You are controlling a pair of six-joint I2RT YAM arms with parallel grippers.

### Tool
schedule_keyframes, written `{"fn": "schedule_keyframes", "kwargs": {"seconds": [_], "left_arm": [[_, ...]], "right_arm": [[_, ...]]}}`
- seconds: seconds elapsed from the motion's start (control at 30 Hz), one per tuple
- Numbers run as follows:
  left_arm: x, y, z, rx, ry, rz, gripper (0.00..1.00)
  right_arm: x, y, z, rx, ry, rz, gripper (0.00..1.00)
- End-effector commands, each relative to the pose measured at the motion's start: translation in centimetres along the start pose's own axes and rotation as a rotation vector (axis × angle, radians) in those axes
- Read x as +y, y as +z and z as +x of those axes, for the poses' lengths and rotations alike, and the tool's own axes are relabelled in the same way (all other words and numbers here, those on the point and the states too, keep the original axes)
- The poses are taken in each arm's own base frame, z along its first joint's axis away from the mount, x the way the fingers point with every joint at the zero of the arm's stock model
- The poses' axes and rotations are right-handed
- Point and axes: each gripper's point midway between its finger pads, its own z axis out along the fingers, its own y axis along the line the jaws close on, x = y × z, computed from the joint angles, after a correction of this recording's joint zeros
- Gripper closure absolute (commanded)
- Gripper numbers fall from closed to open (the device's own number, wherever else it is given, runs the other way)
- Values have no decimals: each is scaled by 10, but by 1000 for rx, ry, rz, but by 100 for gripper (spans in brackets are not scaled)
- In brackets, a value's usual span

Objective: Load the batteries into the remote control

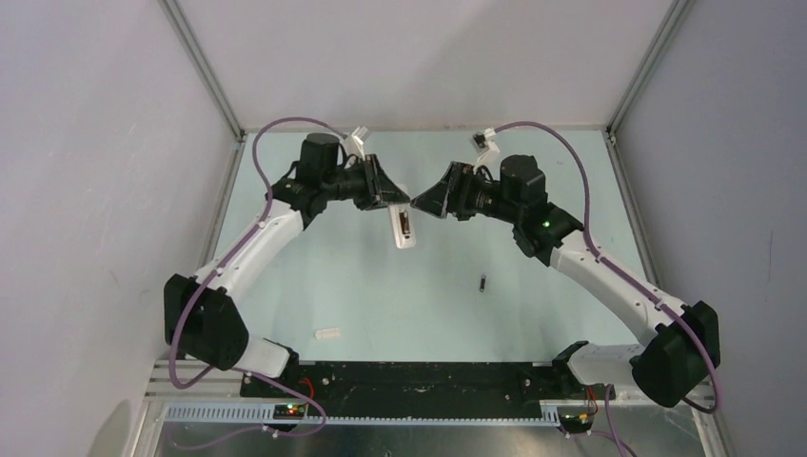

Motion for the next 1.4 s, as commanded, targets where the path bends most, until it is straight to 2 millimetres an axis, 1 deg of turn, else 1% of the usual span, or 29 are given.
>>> {"fn": "schedule_keyframes", "kwargs": {"seconds": [0.0, 0.03, 0.07, 0.1, 0.13, 0.17, 0.2, 0.23, 0.3, 0.33, 0.37, 0.4, 0.43, 0.47, 0.5, 0.63, 0.73, 0.8, 1.03, 1.13, 1.2, 1.37], "left_arm": [[-49, -30, -41, -177, 174, 55, 100], [-48, -31, -47, -207, 173, 33, 100], [-53, -35, -52, -231, 173, 32, 100], [-53, -36, -57, -258, 172, 18, 100], [-59, -39, -62, -280, 169, 19, 100], [-62, -42, -69, -309, 169, 13, 100], [-65, -44, -71, -321, 160, 16, 100], [-68, -46, -76, -343, 159, 14, 100], [-74, -50, -82, -373, 145, 16, 100], [-74, -51, -85, -391, 136, 7, 100], [-77, -52, -87, -402, 141, 10, 100], [-77, -53, -89, -420, 144, -1, 100], [-80, -54, -90, -429, 153, 2, 100], [-79, -55, -93, -446, 160, -10, 100], [-82, -57, -94, -457, 167, -7, 100], [-87, -58, -99, -492, 179, -10, 100], [-89, -60, -103, -513, 184, -10, 100], [-91, -62, -106, -529, 190, -11, 100], [-89, -61, -109, -542, 188, -19, 100], [-89, -61, -110, -546, 189, -17, 100], [-91, -61, -111, -547, 189, -12, 100], [-93, -59, -110, -536, 183, 4, 100]], "right_arm": [[-10, -11, -18, -58, 218, 99, 14], [-15, -10, -18, -55, 258, 108, 11], [-15, -9, -19, -56, 335, 110, 5], [-17, -7, -20, -57, 378, 110, 3], [-16, -6, -22, -66, 447, 107, 1], [-13, -3, -27, -87, 471, 89, 1], [-11, -2, -30, -101, 532, 85, 1], [-3, 1, -39, -128, 533, 44, 1], [8, 2, -52, -162, 605, -8, 1], [11, 3, -54, -164, 626, -26, 1], [15, 4, -60, -173, 683, -53, 1], [14, 7, -60, -165, 716, -57, 1], [16, 9, -63, -167, 773, -72, 1], [17, 12, -61, -160, 799, -74, 1], [19, 13, -64, -165, 833, -89, 1], [16, 21, -60, -151, 926, -76, 0], [10, 25, -50, -125, 964, -40, 1], [5, 26, -46, -119, 978, -14, 1], [-2, 26, -45, -118, 992, 10, 1], [-9, 27, -40, -109, 1000, 40, 1], [-9, 29, -39, -106, 1002, 36, 1], [-4, 41, -37, -76, 1024, -14, 1]]}}
